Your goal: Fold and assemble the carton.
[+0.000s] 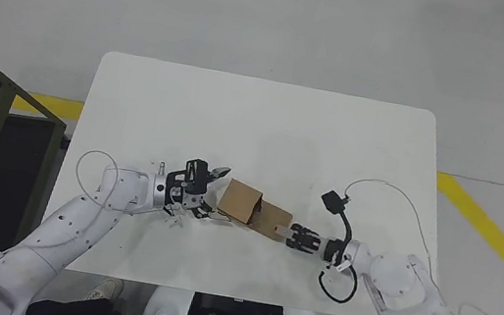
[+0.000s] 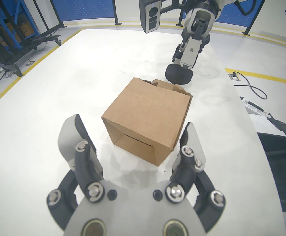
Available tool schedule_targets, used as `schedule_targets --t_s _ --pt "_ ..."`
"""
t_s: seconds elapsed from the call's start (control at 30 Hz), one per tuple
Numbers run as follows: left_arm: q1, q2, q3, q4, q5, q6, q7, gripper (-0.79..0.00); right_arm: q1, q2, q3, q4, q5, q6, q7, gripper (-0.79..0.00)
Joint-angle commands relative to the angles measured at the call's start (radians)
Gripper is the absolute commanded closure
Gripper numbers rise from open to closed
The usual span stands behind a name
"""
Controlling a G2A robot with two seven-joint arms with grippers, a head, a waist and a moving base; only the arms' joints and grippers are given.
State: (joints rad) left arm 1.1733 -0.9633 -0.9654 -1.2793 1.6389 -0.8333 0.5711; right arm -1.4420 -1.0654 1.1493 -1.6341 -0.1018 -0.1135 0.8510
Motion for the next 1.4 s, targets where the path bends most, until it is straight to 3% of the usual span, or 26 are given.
schedule_targets --t_s 0.0,0.5,0.83,1.37 --pt "-0.001 0.000 0.000 0.001 -0.002 -0.001 -0.001 -0.372 -0.003 0.002 0.005 -0.008 -0.007 0.008 0.004 -0.409" --pt "0.000 0.001 -0.001 0.005 -0.003 0.002 0.006 -0.372 0.053 -0.012 -0.056 0.098 0.018 -0.021 -0.024 -0.372" --pt "0.003 0.001 0.003 -0.001 -0.001 0.001 0.010 -0.372 0.076 -0.016 -0.076 0.110 0.013 -0.004 -0.027 -0.175" --pt "0.006 0.001 0.013 -0.005 0.008 -0.011 0.017 -0.372 0.131 -0.014 -0.070 0.053 -0.003 0.027 0.006 0.000"
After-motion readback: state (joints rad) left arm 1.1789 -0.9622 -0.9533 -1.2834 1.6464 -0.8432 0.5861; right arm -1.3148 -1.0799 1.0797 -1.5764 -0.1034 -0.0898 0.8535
